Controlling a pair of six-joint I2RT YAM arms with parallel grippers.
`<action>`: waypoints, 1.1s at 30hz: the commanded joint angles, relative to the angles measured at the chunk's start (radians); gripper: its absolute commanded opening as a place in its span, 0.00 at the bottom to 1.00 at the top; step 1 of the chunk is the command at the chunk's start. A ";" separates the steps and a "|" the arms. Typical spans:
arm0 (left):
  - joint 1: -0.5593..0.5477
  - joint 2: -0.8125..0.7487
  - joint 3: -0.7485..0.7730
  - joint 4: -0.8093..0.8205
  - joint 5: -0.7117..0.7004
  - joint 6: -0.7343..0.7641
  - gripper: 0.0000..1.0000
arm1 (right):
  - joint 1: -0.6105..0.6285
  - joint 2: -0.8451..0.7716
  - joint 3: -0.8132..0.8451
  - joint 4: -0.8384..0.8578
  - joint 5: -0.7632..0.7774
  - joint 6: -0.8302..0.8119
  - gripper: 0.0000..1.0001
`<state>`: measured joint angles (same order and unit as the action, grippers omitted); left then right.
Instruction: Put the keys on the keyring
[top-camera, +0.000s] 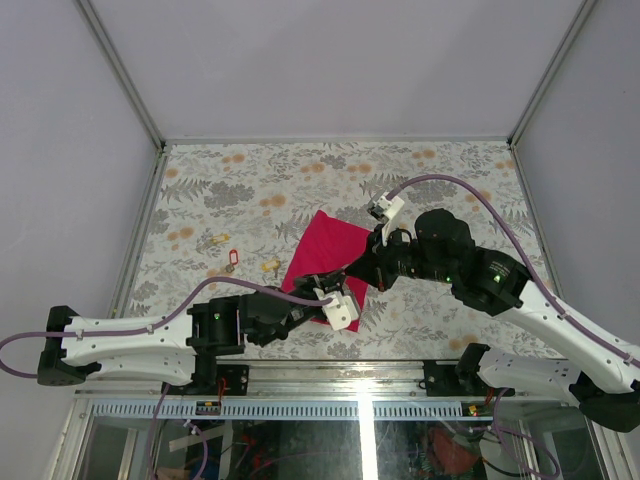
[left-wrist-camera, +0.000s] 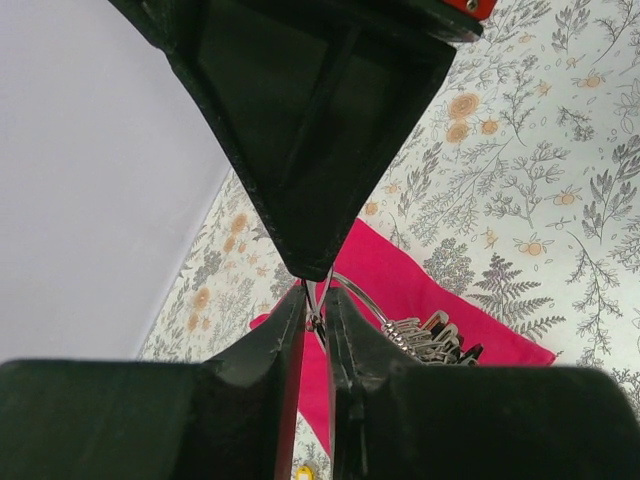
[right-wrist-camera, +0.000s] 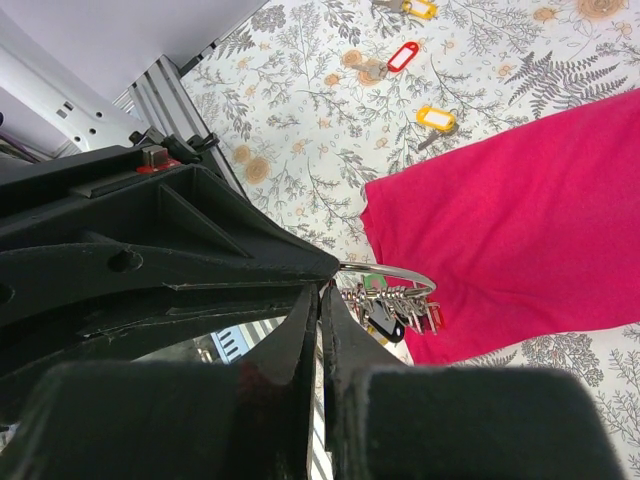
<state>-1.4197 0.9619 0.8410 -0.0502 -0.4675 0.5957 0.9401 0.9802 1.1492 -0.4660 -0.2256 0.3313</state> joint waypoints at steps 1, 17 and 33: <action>0.001 -0.004 0.038 0.118 -0.060 0.007 0.14 | 0.004 -0.009 0.046 0.017 -0.035 0.003 0.00; 0.001 -0.011 0.028 0.128 -0.088 -0.011 0.22 | 0.003 -0.023 0.051 0.023 -0.026 0.011 0.00; 0.001 -0.018 0.022 0.127 -0.083 -0.017 0.16 | 0.004 -0.039 0.050 0.036 -0.020 0.023 0.00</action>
<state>-1.4208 0.9653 0.8410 -0.0200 -0.5014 0.5800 0.9401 0.9771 1.1564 -0.4572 -0.2188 0.3367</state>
